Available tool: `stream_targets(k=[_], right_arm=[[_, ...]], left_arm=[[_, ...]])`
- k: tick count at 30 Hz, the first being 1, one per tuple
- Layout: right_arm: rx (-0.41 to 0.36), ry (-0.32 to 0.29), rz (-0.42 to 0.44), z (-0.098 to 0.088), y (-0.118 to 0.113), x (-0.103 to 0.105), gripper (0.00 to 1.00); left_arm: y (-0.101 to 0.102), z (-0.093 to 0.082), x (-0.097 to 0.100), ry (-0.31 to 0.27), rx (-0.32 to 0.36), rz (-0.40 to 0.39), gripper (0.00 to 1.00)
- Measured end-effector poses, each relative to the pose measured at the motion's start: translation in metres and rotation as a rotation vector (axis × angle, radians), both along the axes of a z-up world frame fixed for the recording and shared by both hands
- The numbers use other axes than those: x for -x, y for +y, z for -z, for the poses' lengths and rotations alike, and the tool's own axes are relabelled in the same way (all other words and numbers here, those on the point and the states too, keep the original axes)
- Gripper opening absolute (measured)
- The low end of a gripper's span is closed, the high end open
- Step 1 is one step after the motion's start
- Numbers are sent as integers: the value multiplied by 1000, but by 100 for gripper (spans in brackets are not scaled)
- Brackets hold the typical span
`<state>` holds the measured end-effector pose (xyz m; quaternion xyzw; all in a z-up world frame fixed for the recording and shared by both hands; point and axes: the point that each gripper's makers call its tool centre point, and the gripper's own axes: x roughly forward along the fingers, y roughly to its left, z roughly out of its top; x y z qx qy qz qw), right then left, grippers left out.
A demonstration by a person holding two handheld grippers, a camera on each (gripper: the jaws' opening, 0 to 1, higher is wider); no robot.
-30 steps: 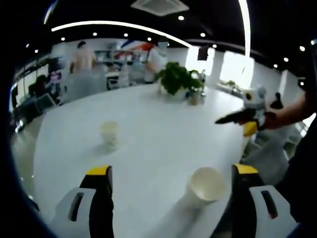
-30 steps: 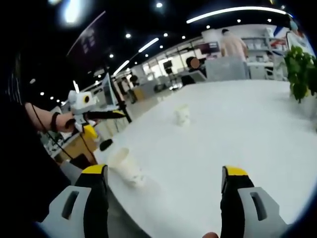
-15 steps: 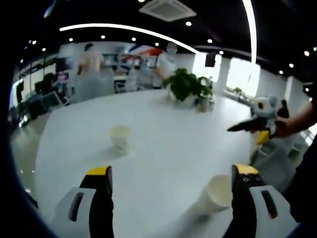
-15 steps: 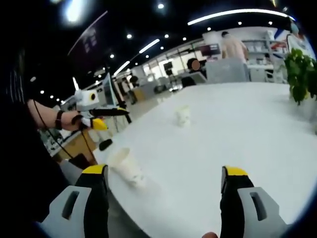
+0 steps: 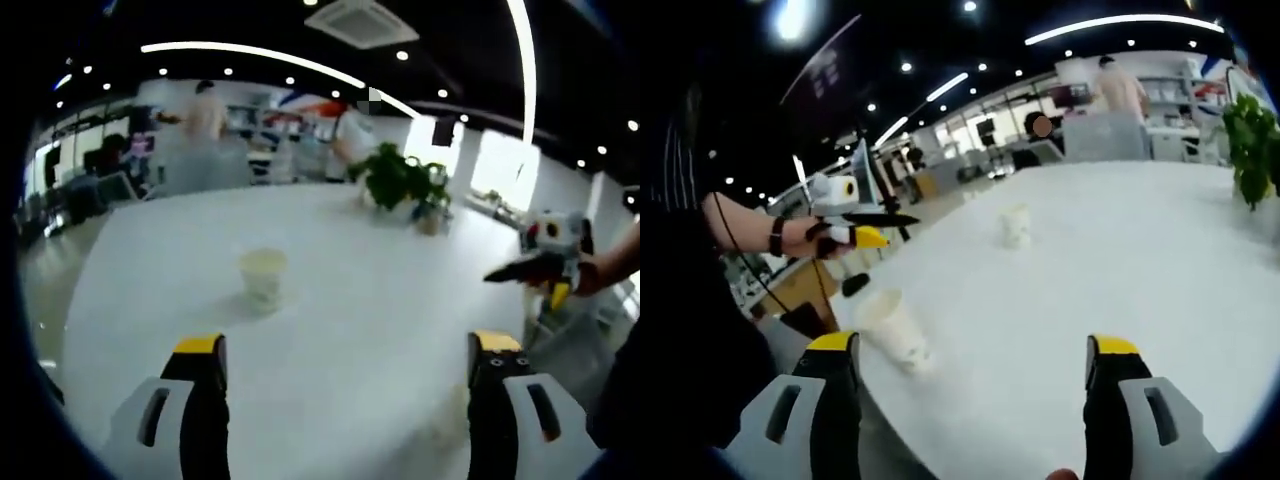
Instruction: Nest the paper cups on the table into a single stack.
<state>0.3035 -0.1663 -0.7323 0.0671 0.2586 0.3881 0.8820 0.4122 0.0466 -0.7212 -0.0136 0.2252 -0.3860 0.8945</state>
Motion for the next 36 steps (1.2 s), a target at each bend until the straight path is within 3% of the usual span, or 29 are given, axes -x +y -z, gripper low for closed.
stream_targets(k=[5,11,25,31,33,36], right_arm=[[10,18,8,3,-1,-2,90],[15,7,13,-5,-6,-4,90],[28,7,62,-14,-21,-14,90],[31,5,77,-16,-22,-19,90],[40,8,76,-15,-23,-19,91],[46,15,75,-13,-24,-19,91]], left_arm=[[-5,9,-20,-2,12,-14,99],[-12,4,-41,-29,55,-32,99],[-19,21,-83,-52,58,-49,99],[-26,30,-92,-48,60,-42,99],[-29,29,-96,-35,95,-42,99],[-30,33,-102,-46,70,-37,99]])
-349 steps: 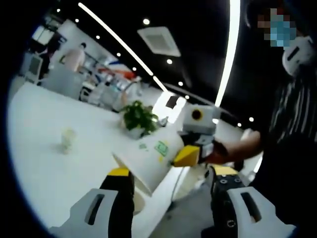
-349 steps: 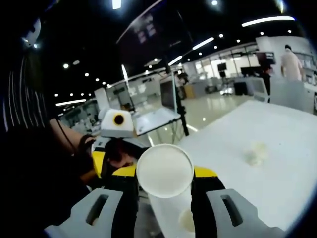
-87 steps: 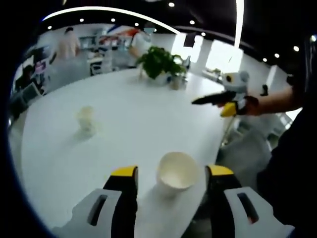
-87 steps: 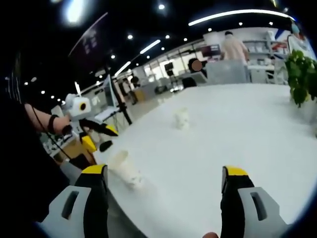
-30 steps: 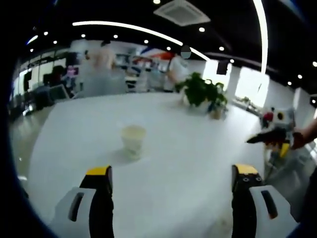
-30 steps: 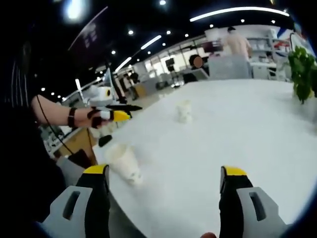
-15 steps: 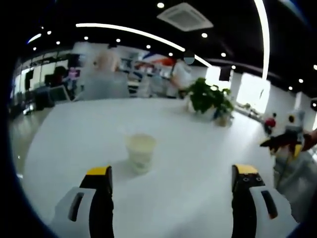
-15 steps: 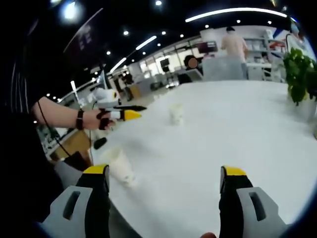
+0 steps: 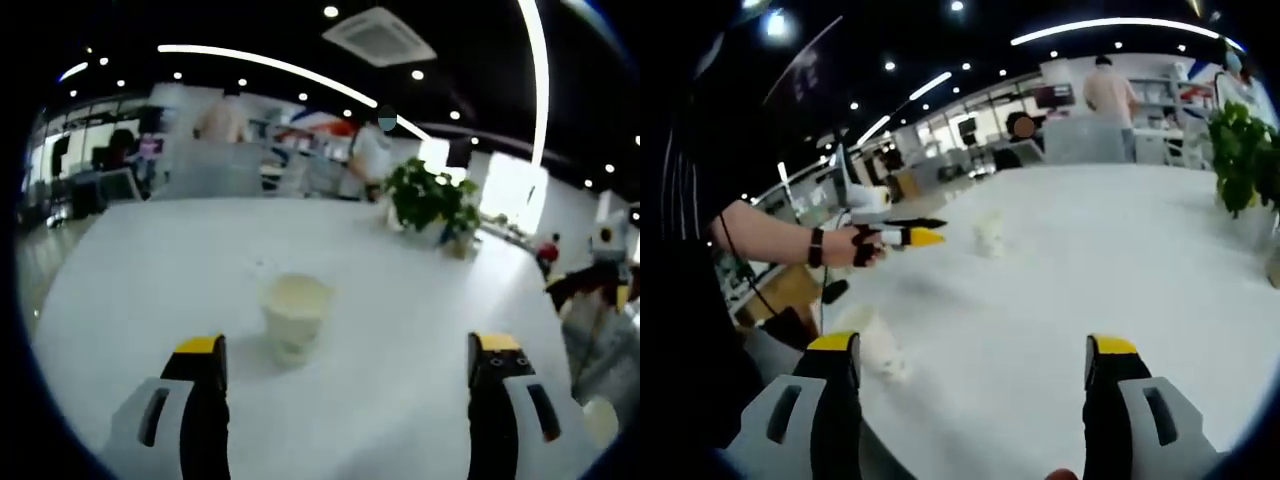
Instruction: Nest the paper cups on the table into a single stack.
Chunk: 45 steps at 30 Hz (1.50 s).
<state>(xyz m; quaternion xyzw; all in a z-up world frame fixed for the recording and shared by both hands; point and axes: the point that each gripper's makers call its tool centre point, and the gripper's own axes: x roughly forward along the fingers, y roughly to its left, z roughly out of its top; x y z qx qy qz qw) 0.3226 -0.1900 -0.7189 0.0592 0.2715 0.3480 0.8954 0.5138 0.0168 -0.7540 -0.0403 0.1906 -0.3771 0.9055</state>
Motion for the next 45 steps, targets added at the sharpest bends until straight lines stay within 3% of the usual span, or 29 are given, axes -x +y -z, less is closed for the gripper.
stream_targets(k=[24,32,38,45], right_arm=[[30,76,21,11,-9,26,91],[38,82,21,11,-10,28,91],[40,99,18,14,-10,32,91],[40,100,5,14,-8,33,91]], left_arm=[[-10,18,-53,-77,-32,17,96],[-19,19,-60,-147,-62,49,91],[-21,22,-62,-158,-72,65,81],[-20,20,-70,-181,-69,54,80]])
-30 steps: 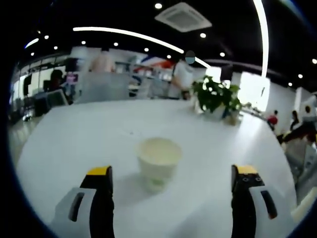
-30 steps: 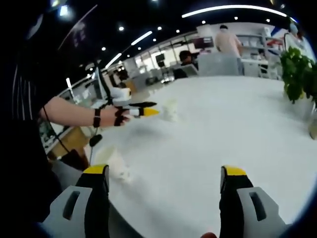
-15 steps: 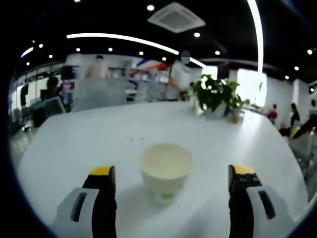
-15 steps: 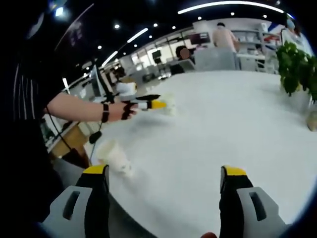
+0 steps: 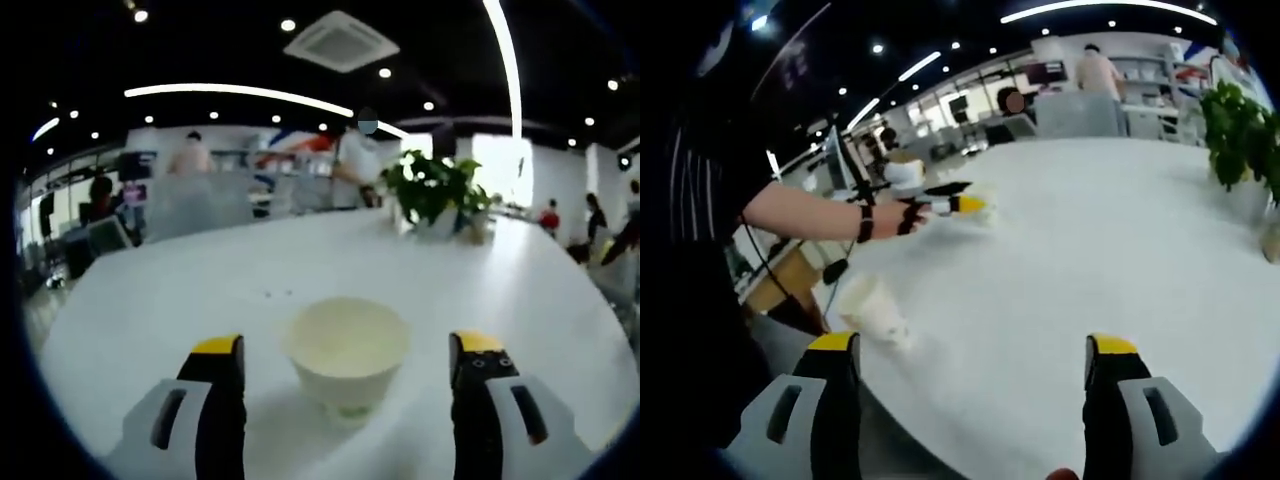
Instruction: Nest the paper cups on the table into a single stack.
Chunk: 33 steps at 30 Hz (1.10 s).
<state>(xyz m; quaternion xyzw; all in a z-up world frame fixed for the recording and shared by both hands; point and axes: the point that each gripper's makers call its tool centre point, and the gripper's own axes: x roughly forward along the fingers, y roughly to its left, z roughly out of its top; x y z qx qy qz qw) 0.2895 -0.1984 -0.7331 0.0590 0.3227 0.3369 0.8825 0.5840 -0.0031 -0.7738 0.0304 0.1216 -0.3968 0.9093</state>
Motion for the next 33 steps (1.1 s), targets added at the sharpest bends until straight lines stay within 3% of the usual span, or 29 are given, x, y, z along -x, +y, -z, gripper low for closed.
stream_targets(k=[5,10,16,21,33], right_arm=[[-6,-3,-2,-3,1,-1,91],[-7,-9,-6,-6,2,-3,91],[-3,-6,-7,-7,2,-2,91],[-3,0,-3,-6,3,-1,91],[2,3,-2,-7,1,1,91]], left_arm=[[-3,-2,-1,-23,-11,20,68],[-4,-3,-6,-30,-9,12,68],[-7,8,-4,0,-38,43,60],[-11,6,-1,5,-20,66,46],[-21,5,3,14,-4,94,44]])
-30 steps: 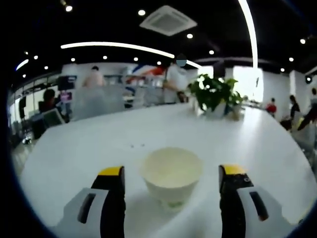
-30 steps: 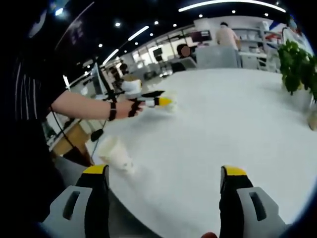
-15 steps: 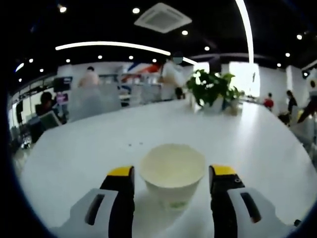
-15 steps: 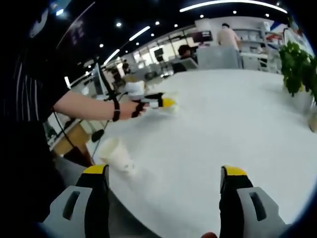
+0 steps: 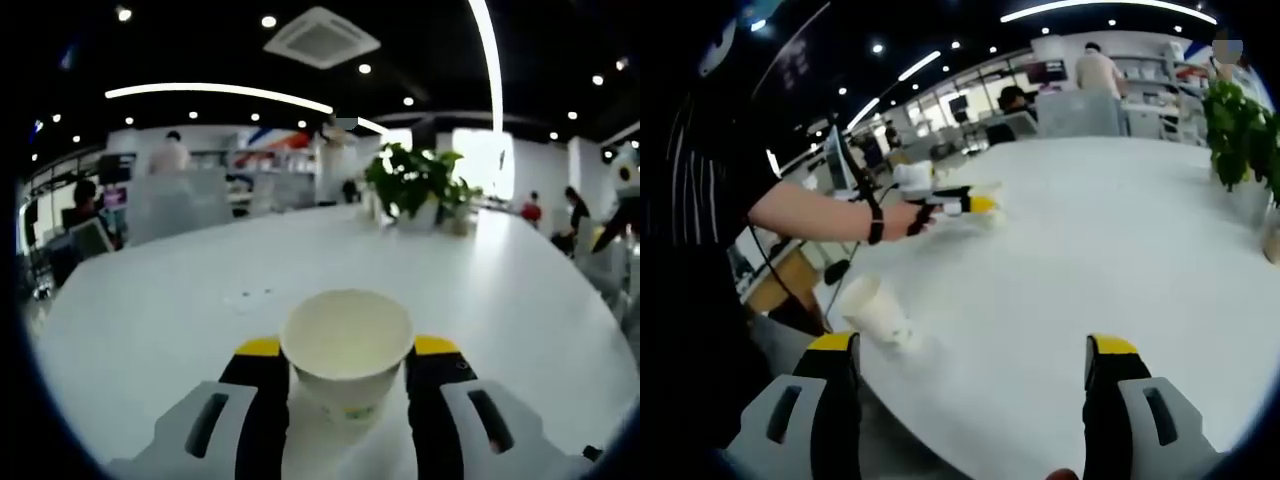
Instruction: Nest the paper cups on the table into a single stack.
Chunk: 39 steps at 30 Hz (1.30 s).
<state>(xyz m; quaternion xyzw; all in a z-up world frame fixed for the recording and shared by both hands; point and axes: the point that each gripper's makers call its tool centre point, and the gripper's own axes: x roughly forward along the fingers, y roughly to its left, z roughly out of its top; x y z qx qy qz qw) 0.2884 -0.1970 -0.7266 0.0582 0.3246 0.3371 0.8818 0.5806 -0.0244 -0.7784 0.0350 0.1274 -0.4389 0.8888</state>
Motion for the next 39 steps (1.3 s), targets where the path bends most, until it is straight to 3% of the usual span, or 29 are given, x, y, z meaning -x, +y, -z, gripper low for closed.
stream_targets(k=[10,19,30,39], right_arm=[[-6,-11,5,-2,2,-1,91],[-11,-55,2,-15,6,1,91],[-41,-99,10,-24,21,8,90],[-72,-139,26,-34,29,8,90]], left_arm=[[5,-11,2,2,24,-10,44],[14,-33,7,-29,27,-28,44],[26,-62,34,-46,7,-25,43],[28,-96,61,-47,50,-22,43]])
